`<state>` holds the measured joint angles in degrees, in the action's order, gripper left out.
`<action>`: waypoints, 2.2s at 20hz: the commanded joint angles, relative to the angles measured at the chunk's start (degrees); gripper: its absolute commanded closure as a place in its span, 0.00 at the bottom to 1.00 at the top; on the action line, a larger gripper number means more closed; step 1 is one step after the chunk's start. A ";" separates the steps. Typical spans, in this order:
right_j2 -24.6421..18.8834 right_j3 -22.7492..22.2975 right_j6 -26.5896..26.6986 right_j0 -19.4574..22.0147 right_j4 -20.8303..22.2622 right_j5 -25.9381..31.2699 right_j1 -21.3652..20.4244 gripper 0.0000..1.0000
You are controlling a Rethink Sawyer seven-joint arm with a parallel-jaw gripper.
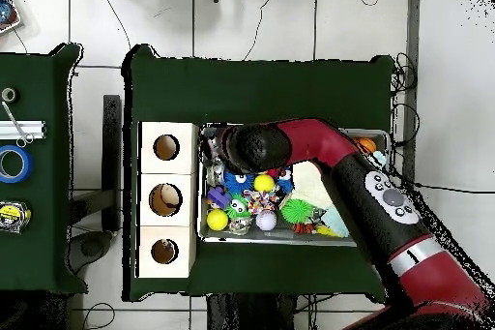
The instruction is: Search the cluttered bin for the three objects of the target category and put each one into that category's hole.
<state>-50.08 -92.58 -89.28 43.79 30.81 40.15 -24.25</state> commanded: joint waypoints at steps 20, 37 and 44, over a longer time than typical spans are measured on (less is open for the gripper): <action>-0.95 -7.28 9.19 2.66 4.32 -1.18 -3.12 0.00; -1.46 -6.19 13.56 6.79 4.36 1.78 -5.13 0.00; 0.28 -5.54 15.44 8.34 8.60 -1.33 -1.87 0.00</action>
<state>-52.31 -98.29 -89.28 50.68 31.98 36.86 -29.37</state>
